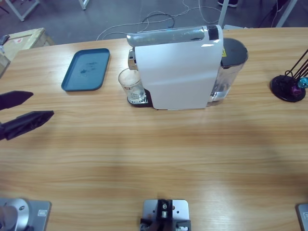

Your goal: Pour coffee

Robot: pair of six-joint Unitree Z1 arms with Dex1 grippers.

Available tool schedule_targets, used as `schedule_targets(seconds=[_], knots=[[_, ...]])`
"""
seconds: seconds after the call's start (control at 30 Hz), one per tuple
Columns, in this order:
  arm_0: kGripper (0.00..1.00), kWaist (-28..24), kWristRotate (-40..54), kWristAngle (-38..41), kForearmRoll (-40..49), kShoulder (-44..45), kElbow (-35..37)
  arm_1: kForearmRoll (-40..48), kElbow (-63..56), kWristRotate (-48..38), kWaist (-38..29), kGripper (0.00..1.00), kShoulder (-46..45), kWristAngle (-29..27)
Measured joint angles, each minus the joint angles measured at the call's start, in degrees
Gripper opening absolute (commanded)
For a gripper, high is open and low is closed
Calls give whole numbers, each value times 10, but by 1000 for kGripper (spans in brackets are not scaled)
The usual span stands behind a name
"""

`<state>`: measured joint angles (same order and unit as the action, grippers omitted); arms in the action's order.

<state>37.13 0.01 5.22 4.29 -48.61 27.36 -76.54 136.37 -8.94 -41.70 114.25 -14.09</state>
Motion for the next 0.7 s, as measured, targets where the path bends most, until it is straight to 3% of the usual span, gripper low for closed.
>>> schedule_targets(seconds=[0.7], knots=[[982,0,0,0,0,0,0,19,-31,10,-1,1000,-9,15]])
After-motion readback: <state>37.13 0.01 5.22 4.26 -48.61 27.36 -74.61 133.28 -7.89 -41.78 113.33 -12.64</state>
